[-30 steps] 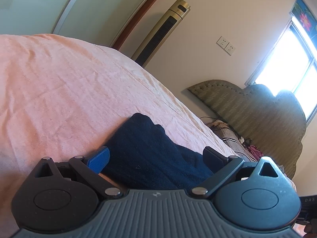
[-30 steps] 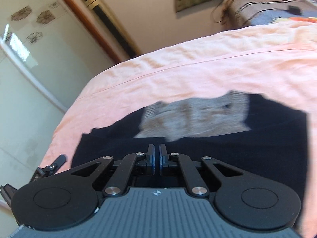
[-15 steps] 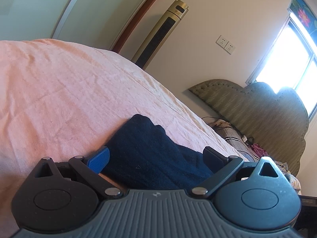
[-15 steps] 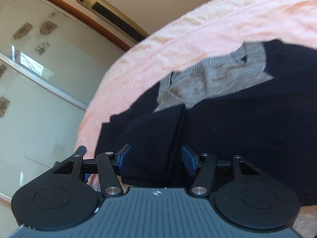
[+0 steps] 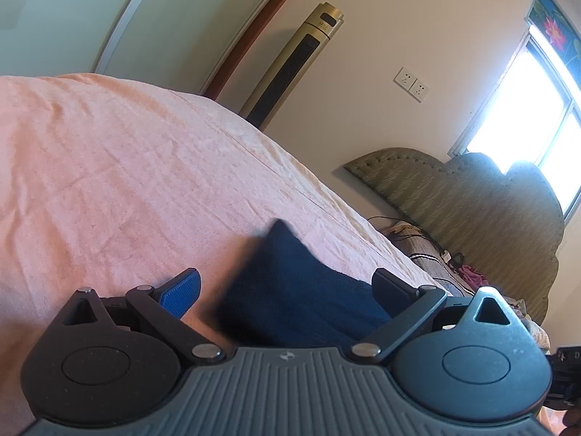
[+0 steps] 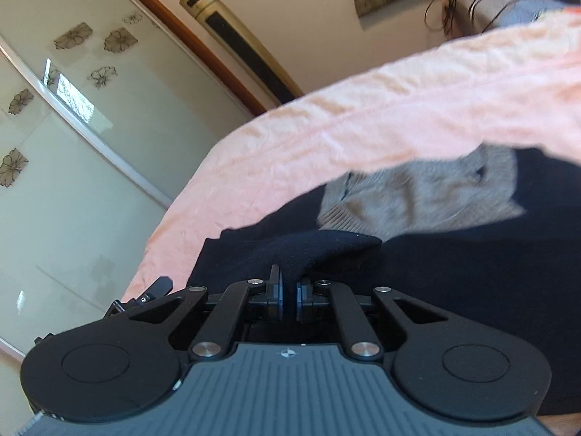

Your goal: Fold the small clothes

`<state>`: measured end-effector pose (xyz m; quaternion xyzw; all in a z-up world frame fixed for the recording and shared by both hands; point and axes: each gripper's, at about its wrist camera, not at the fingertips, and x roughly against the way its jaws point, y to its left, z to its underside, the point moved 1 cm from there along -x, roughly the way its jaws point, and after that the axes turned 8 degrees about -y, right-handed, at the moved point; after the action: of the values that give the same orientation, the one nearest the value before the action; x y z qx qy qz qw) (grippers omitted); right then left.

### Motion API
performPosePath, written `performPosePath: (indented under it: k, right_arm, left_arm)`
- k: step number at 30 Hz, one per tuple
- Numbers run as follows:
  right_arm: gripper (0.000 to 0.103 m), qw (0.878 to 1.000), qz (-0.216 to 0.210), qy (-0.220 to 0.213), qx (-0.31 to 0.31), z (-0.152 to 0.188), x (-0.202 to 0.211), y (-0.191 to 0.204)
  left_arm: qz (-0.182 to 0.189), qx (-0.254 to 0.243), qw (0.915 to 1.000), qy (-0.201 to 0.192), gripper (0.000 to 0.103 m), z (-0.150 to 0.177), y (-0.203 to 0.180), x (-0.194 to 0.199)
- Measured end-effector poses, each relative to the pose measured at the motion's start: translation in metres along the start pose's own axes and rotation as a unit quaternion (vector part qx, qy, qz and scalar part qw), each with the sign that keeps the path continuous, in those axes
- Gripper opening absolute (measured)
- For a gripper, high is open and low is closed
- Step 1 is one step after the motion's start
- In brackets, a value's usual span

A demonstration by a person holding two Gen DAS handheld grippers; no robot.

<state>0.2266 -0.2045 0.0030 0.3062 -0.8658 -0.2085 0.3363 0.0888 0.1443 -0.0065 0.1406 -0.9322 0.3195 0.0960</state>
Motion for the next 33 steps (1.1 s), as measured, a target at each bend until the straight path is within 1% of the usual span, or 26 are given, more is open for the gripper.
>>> performPosePath:
  k: [2,4,8,12,15,16,18,20,23,25,26,28,29,31,33]
  right_arm:
    - [0.014,1.000,0.029,-0.007,-0.005,-0.008,0.017,-0.019]
    - [0.014,0.998,0.057,-0.007,-0.014,-0.009,0.030,-0.041]
    - [0.014,0.995,0.094,-0.005,-0.029,0.006,0.034,-0.073]
    - [0.014,0.994,0.105,0.000,-0.026,0.023,0.026,-0.086]
    - [0.013,0.994,0.106,-0.006,-0.027,0.025,0.027,-0.089]
    - [0.013,0.994,0.102,-0.012,-0.026,0.023,0.030,-0.090]
    - [0.013,0.994,0.103,-0.025,-0.031,0.018,0.039,-0.096]
    - [0.013,0.993,0.105,-0.031,-0.046,0.014,0.045,-0.107]
    - [0.013,0.993,0.105,-0.024,-0.050,0.016,0.043,-0.116]
    - [0.014,0.993,0.097,-0.022,-0.055,0.018,0.041,-0.118]
    - [0.017,0.993,0.094,-0.026,-0.063,0.019,0.041,-0.119]
    - [0.029,0.993,0.081,-0.038,-0.083,0.019,0.046,-0.123]
    - [0.043,0.992,0.073,-0.048,-0.088,0.018,0.050,-0.124]
    - [0.054,0.990,0.083,-0.076,-0.080,0.012,0.061,-0.123]
    - [0.054,0.987,0.104,-0.099,-0.072,0.002,0.067,-0.126]
  left_arm:
    - [-0.003,0.005,1.0000,0.003,0.101,-0.001,0.002,-0.001]
    - [-0.004,0.008,1.0000,0.004,0.101,-0.001,0.002,-0.002]
    - [-0.003,0.001,1.0000,0.005,0.101,0.000,0.000,-0.002]
    - [-0.007,-0.005,0.9999,0.011,0.101,0.000,-0.001,-0.005]
    - [-0.020,0.009,0.9985,0.050,0.101,-0.002,0.004,-0.015]
    - [-0.016,0.014,0.9984,0.052,0.102,-0.002,0.007,-0.016]
    - [-0.012,0.023,0.9986,0.046,0.103,-0.001,0.009,-0.015]
    - [-0.017,0.020,0.9988,0.041,0.103,0.001,0.007,-0.015]
    - [-0.021,0.006,0.9989,0.041,0.103,0.003,0.003,-0.015]
    - [-0.021,0.005,0.9989,0.041,0.103,0.003,0.003,-0.015]
    - [-0.022,0.003,0.9988,0.044,0.103,0.002,0.002,-0.015]
    - [-0.030,-0.005,0.9978,0.058,0.103,-0.002,-0.002,-0.019]
    - [-0.033,-0.010,0.9972,0.066,0.103,-0.005,-0.005,-0.024]
    - [-0.029,-0.028,0.9955,0.086,0.103,-0.014,-0.013,-0.039]
    - [-0.025,-0.066,0.9903,0.120,0.102,-0.020,-0.026,-0.064]
